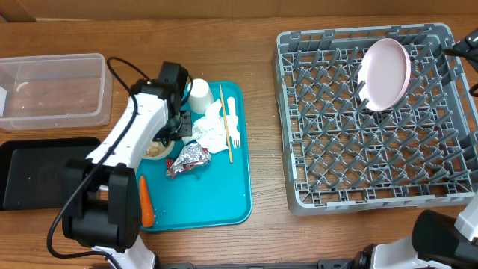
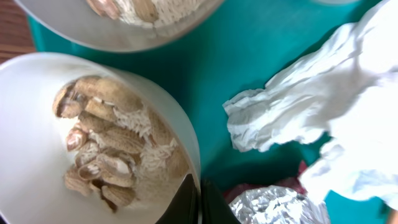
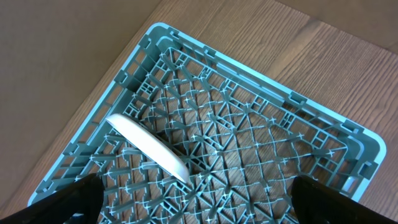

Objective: Sort waste into correct bins and load items into the dishwasher rack
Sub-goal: 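Lift the bowl and carry it left over the black tray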

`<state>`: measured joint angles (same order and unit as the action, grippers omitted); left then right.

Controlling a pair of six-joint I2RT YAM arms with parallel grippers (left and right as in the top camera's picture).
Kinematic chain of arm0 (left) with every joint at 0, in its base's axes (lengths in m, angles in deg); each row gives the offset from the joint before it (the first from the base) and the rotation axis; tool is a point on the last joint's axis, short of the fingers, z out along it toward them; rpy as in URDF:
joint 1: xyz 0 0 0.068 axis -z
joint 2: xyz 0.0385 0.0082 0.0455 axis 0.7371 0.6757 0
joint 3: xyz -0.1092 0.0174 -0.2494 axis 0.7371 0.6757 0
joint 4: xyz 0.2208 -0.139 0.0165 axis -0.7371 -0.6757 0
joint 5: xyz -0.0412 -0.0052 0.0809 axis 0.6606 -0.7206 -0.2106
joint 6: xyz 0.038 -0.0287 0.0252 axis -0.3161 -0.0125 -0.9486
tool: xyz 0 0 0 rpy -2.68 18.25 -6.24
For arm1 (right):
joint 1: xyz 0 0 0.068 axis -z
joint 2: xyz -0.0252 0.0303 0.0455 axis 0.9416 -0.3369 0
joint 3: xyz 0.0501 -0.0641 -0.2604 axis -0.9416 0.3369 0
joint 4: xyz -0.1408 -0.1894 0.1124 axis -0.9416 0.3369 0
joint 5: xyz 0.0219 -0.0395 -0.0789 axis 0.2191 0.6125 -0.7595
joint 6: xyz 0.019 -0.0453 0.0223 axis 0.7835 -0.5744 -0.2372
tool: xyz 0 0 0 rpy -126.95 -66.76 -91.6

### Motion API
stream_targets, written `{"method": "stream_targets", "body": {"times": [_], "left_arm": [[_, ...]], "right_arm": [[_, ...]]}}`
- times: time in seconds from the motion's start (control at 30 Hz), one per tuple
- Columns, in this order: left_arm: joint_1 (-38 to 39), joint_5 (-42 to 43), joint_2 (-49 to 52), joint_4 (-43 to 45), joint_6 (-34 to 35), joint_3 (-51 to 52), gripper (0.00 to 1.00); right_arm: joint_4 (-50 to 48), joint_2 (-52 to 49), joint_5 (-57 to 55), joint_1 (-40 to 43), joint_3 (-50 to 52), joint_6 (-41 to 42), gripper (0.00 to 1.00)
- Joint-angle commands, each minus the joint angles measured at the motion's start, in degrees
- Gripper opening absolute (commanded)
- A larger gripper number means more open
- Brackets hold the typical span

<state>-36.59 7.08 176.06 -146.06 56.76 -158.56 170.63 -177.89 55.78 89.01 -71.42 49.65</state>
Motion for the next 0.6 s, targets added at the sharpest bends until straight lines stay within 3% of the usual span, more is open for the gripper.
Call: {"method": "stream_targets", "body": {"times": [0.0,0.33,0.57], "left_arm": [[0.0,-0.5,0.4,-2.9,1.9,-5.3,0.04],[-2.1,1.3,-1.5,-11.3,3.6,-12.6,0.04],[-12.9,9.1,-4.5,-13.5,3.3,-12.5,0.04]], "right_arm": [[-0.1,-0.2,-0.1,0.0,0.1,0.5,1.0],[-0.1,-0.2,-0.1,0.0,0.1,0.5,1.0],[-0.1,-0.2,-0.1,0.0,0.1,0.5,1.0]]}}
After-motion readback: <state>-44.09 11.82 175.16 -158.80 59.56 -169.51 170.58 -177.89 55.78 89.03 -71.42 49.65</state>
